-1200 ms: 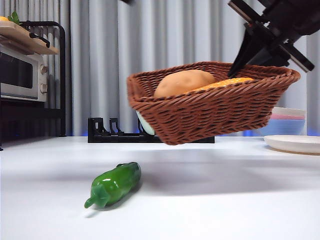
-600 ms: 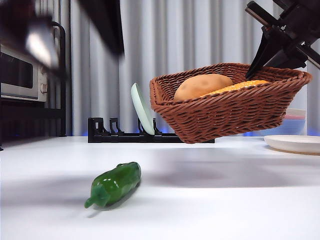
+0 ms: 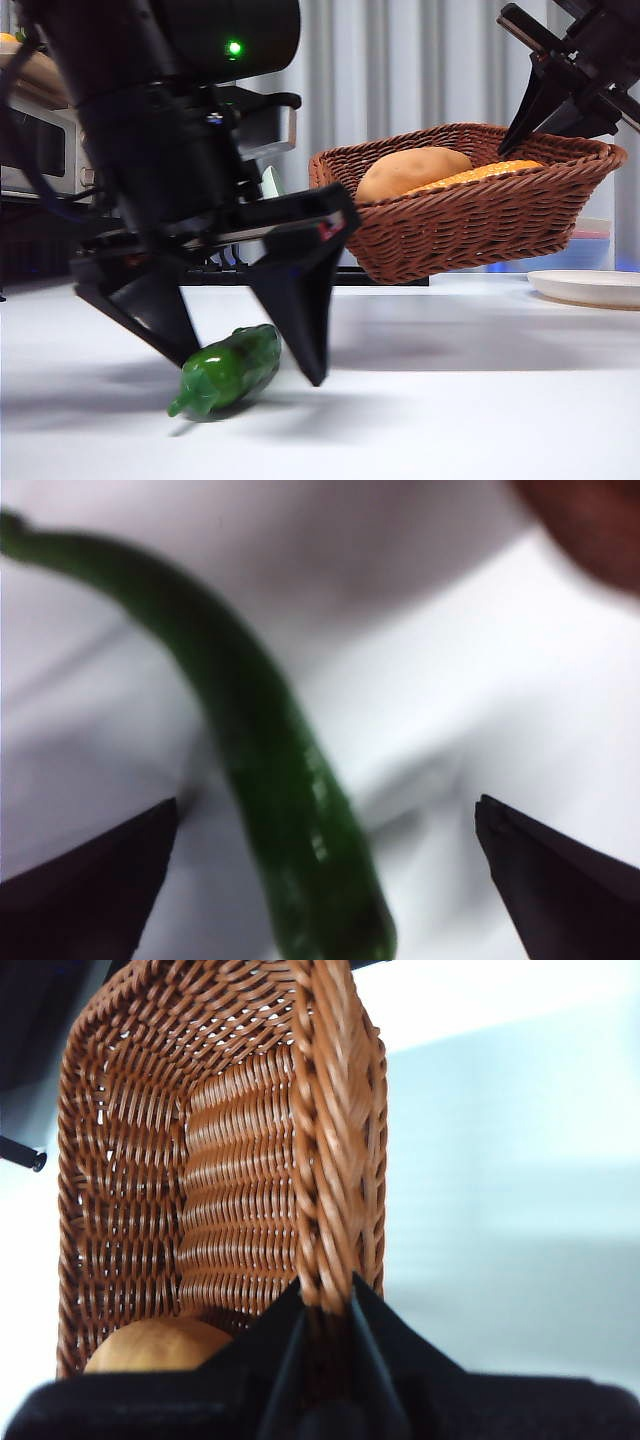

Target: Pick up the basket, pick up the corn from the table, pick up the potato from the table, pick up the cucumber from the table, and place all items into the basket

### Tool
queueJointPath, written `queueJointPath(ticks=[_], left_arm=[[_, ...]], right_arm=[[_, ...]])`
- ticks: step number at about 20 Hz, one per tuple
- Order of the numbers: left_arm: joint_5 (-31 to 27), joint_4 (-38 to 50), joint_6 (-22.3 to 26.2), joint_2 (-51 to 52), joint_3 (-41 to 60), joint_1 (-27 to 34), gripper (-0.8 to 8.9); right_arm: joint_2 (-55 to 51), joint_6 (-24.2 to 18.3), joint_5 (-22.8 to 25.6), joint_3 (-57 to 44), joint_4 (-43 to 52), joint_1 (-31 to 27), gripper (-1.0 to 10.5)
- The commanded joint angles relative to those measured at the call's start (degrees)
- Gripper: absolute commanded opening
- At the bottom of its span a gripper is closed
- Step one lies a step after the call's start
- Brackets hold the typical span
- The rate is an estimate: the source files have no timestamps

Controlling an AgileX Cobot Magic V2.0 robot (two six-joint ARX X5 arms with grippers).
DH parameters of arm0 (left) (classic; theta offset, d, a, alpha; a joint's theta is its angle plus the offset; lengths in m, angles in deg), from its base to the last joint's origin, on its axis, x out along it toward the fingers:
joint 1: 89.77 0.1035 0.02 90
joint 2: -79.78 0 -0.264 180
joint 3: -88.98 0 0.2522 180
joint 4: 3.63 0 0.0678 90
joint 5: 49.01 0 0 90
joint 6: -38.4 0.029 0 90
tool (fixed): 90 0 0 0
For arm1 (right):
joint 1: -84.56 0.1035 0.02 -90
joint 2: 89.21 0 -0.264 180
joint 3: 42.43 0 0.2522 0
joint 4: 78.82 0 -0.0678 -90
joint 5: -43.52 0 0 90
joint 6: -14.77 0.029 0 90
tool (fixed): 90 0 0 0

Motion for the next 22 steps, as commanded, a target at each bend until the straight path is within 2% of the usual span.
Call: queueJointPath(ticks=[1, 2, 4, 5, 8, 11, 14, 16, 19, 21, 22], left_arm=[[0.3, 0.5, -0.4, -2.4, 0.5, -0.2, 4.86], [-0.1, 0.8, -0.3, -2.6, 0.5, -0.2, 3.94], [-1.7, 0.7, 1.6, -2.6, 0.5, -0.2, 0.70], [-2.6, 0.4, 3.2, -2.6, 0.5, -0.2, -0.14], [-4.5, -2.1, 5.6, -2.5, 0.5, -0.2, -0.08], [-4.5, -7.4, 5.9, 1.7, 0.5, -0.4, -0.08], [-3.9, -16.5, 5.6, 14.4, 0.4, -2.4, -0.08], [-3.9, -19.6, 3.2, 25.2, 0.2, -3.6, -0.08], [-4.0, -13.7, -0.6, 36.9, -2.0, -3.8, -0.08], [-4.3, -8.2, 0.4, 38.1, -4.9, -3.6, -0.08], [-4.6, -6.3, 2.6, 37.2, -6.5, -3.2, -0.08]], right_arm=[[0.2, 0.8, -0.6, 0.4, 1.0, 0.0, -0.1], [0.2, 0.8, -0.6, 0.4, 1.0, 0.0, -0.1], [0.2, 0.8, -0.6, 0.4, 1.0, 0.0, -0.1], [0.2, 0.8, -0.6, 0.4, 1.0, 0.0, -0.1], [0.2, 0.8, -0.6, 0.4, 1.0, 0.0, -0.1], [0.2, 0.8, -0.6, 0.4, 1.0, 0.0, -0.1], [0.2, 0.8, -0.6, 0.4, 1.0, 0.0, -0.1], [0.2, 0.8, -0.6, 0.4, 1.0, 0.5, -0.1], [0.2, 0.8, -0.6, 0.4, 1.0, 2.1, -0.1], [0.2, 0.9, -0.6, 0.4, 1.0, 4.1, -0.1], [0.2, 1.2, -0.6, 0.4, 1.0, 5.3, -0.1]])
